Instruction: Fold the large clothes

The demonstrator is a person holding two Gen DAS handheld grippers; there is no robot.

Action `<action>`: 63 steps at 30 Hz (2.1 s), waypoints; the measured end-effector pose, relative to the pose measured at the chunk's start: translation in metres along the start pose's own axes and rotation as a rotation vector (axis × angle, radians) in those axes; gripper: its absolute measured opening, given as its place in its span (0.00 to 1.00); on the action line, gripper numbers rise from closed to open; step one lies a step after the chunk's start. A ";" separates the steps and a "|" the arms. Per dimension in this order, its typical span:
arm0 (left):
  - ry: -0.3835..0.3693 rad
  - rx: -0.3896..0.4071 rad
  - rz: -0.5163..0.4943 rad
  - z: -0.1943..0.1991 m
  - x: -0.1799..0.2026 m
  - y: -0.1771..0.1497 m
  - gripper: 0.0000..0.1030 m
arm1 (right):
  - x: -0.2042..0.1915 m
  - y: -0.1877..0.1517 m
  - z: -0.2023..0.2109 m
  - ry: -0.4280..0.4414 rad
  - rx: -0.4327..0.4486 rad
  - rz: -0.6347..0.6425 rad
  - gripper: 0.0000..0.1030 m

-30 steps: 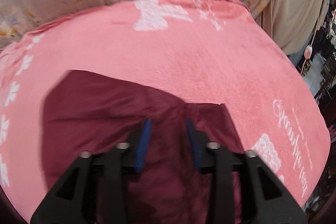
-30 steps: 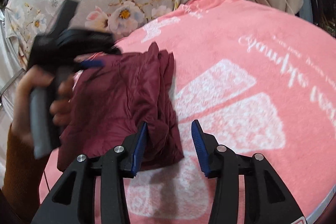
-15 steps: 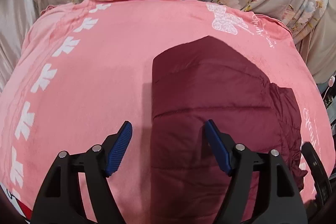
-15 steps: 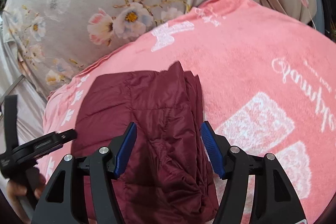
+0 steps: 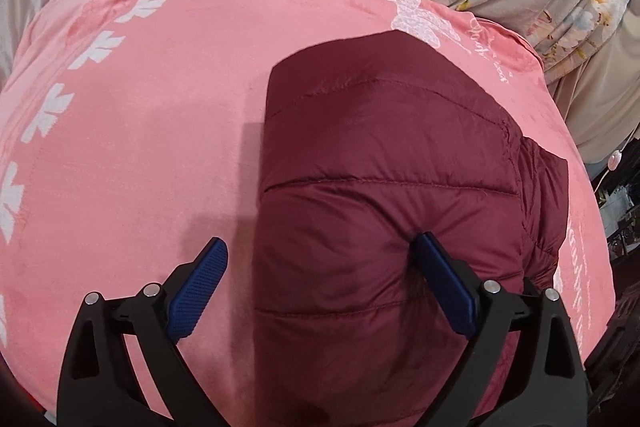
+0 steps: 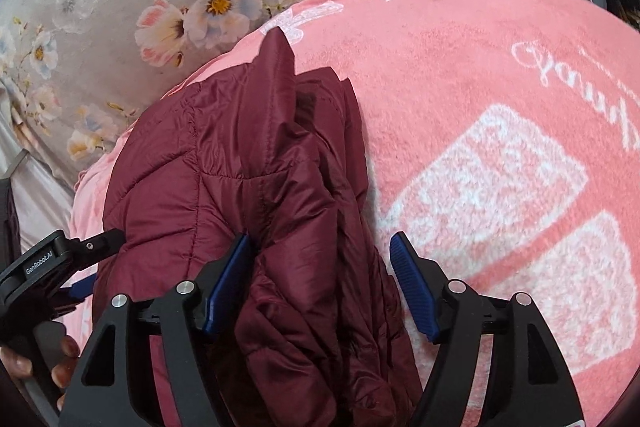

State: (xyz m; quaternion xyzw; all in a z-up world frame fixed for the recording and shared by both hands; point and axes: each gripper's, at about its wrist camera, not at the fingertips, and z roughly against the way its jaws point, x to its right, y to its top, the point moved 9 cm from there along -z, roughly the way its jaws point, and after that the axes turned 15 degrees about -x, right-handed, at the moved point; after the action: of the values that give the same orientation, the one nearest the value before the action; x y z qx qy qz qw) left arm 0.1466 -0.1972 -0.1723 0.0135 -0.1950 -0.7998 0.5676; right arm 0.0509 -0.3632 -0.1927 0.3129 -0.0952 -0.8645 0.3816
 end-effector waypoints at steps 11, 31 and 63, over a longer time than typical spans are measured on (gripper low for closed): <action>-0.123 -0.070 0.016 -0.029 0.005 0.002 0.96 | -0.004 0.003 -0.013 0.073 -0.012 -0.009 0.70; -0.244 0.161 -0.172 0.077 0.032 0.013 0.31 | -0.101 0.016 0.083 0.138 0.225 0.193 0.18; -0.216 0.982 -0.342 0.412 -0.066 0.040 0.33 | -0.362 0.046 0.262 0.347 0.778 0.617 0.18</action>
State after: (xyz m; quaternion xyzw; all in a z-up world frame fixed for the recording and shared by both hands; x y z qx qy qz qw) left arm 0.1064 -0.0262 0.2081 0.2268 -0.5990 -0.6922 0.3327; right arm 0.1037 -0.1537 0.2014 0.5274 -0.4324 -0.5482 0.4842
